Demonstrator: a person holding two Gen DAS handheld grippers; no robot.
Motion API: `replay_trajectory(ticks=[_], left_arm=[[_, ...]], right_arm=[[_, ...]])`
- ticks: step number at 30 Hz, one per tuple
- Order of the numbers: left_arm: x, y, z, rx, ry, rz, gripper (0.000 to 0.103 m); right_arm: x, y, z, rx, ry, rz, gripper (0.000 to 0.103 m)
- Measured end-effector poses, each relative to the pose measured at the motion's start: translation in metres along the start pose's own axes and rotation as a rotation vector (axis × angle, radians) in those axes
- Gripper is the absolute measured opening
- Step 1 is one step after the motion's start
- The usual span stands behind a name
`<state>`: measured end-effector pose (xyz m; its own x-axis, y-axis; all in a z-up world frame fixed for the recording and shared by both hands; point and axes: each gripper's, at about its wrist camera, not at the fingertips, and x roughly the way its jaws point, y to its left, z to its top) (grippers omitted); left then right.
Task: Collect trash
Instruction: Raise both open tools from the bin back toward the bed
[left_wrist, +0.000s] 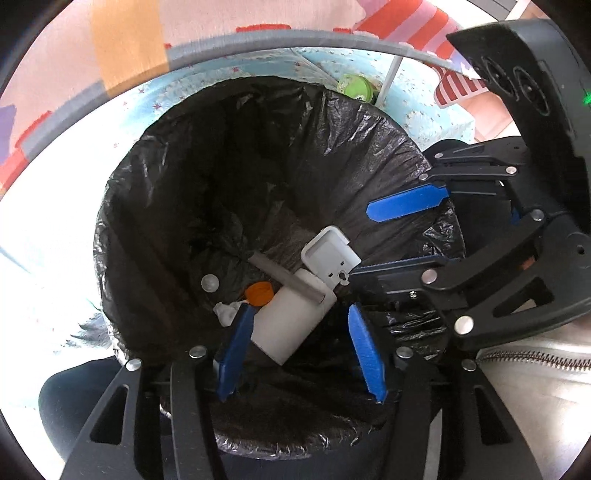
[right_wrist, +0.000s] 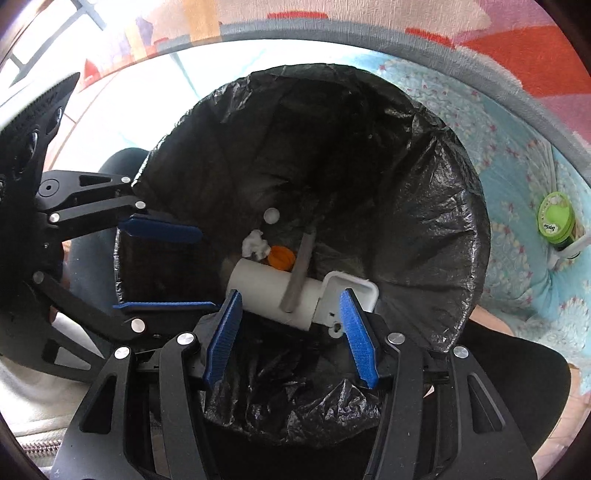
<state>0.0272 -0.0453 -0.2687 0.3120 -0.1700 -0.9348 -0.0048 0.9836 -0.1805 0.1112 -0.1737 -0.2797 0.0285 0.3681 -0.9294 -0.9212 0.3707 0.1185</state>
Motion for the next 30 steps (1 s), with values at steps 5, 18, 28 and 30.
replay_trajectory(ticks=[5,18,28,30], left_arm=[[-0.009,0.003,0.0,-0.003,-0.025,0.004,0.052],[-0.077,0.003,0.015,0.004,-0.203,0.034,0.052],[-0.142,0.003,0.044,0.031,-0.37,0.076,0.052],[-0.149,0.006,0.052,0.034,-0.394,0.083,0.052]], right_arm=[[-0.013,-0.001,0.0,0.008,-0.022,-0.008,0.055],[-0.076,-0.01,0.005,0.027,-0.165,-0.029,0.055],[-0.134,-0.022,0.02,0.031,-0.307,-0.065,0.055],[-0.145,-0.026,0.025,0.034,-0.334,-0.072,0.055]])
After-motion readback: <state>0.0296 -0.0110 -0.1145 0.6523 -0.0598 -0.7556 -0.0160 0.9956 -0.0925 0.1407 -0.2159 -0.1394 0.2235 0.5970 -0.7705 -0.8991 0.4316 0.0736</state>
